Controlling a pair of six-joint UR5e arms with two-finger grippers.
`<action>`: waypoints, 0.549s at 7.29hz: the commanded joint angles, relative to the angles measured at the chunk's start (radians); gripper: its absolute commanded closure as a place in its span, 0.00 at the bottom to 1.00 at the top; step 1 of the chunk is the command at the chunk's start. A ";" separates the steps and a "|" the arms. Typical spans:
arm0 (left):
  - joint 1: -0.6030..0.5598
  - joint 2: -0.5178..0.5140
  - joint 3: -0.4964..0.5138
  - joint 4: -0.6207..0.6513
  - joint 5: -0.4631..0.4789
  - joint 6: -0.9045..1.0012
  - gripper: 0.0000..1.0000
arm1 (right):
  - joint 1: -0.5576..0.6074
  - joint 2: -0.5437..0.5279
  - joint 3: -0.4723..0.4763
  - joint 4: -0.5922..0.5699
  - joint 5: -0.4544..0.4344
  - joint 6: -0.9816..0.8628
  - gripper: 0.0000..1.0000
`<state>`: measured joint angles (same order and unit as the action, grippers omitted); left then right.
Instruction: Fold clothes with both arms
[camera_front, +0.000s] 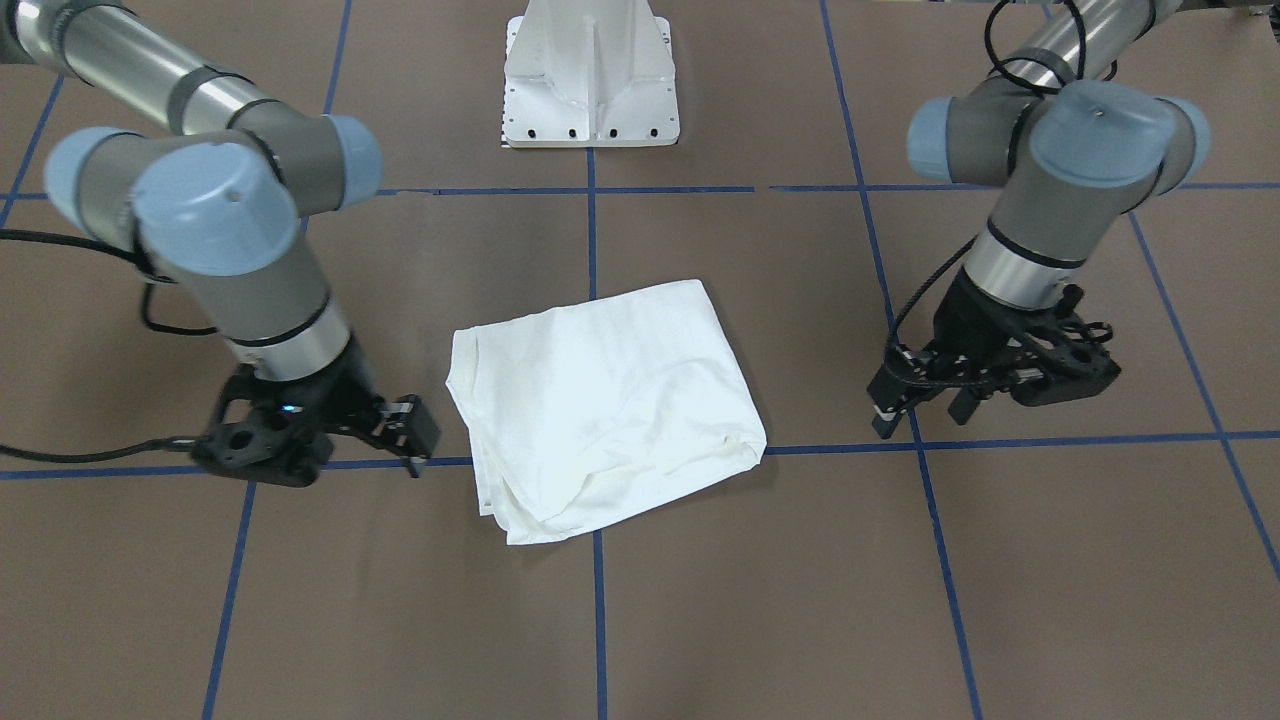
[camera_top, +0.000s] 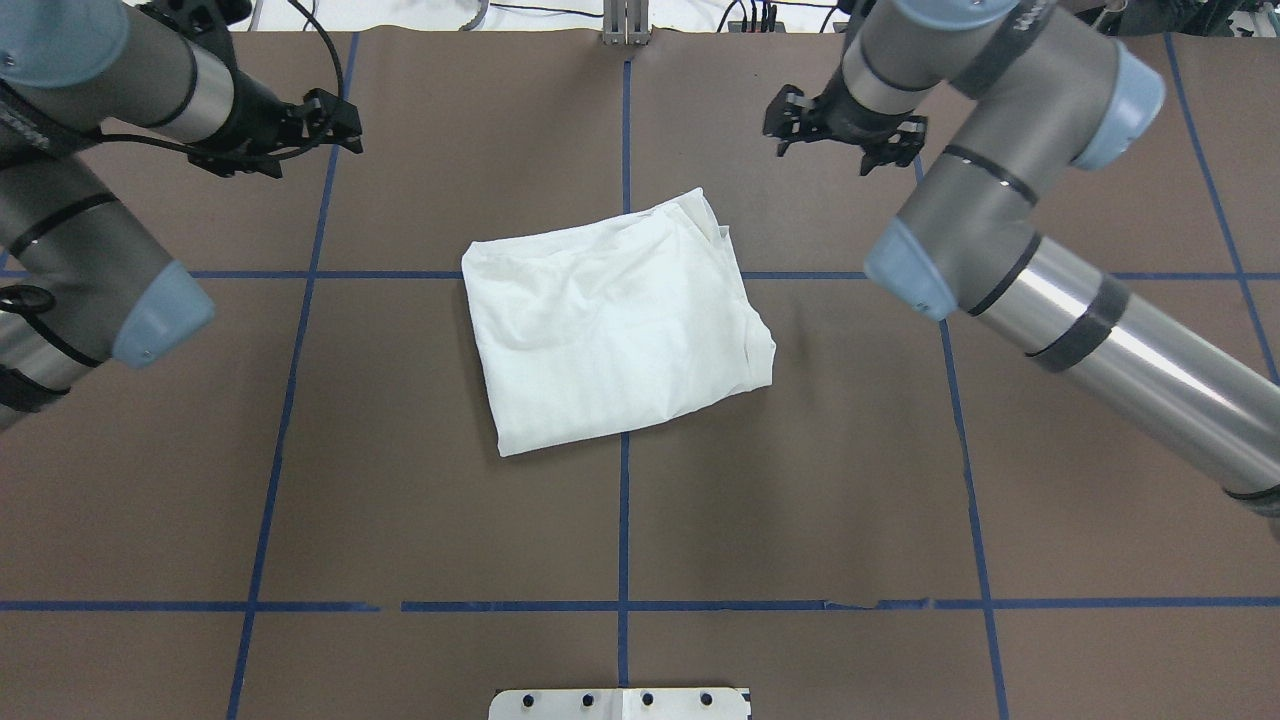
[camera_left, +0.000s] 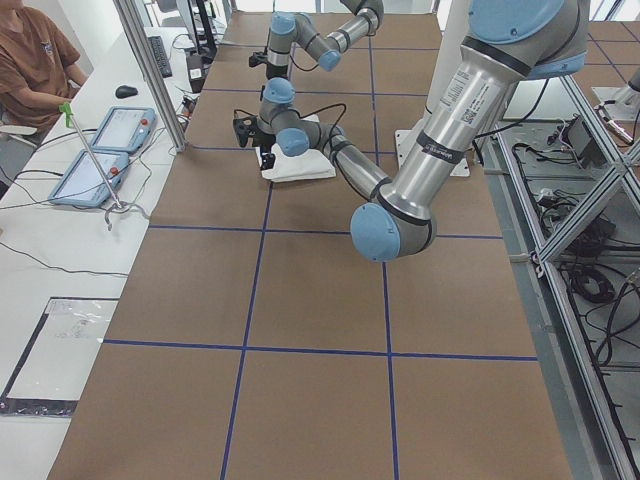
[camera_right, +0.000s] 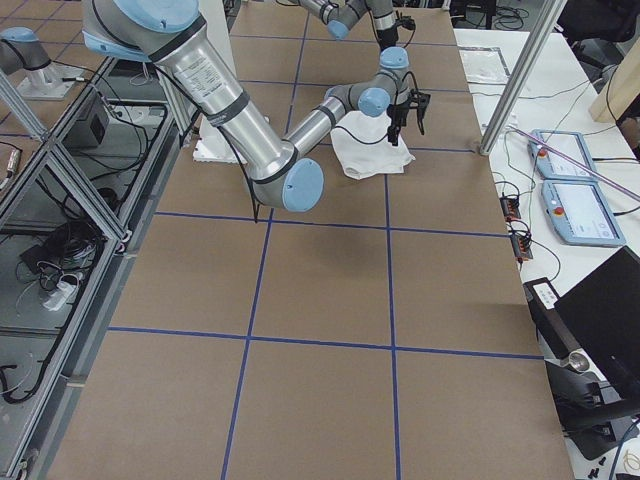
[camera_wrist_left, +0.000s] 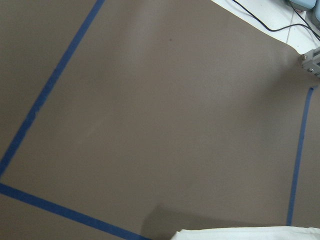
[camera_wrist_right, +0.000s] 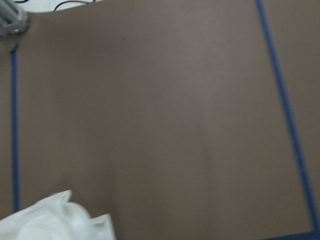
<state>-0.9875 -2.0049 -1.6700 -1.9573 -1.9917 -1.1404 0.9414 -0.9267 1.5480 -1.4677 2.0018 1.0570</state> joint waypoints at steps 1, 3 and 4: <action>-0.173 0.125 -0.034 0.001 -0.093 0.343 0.01 | 0.231 -0.154 0.078 -0.121 0.108 -0.451 0.00; -0.340 0.219 -0.024 0.040 -0.157 0.699 0.01 | 0.447 -0.281 0.066 -0.183 0.227 -0.834 0.00; -0.424 0.239 -0.025 0.098 -0.159 0.866 0.01 | 0.543 -0.331 0.057 -0.250 0.274 -1.035 0.00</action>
<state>-1.3073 -1.8035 -1.6956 -1.9148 -2.1353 -0.4848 1.3570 -1.1862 1.6130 -1.6496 2.2111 0.2747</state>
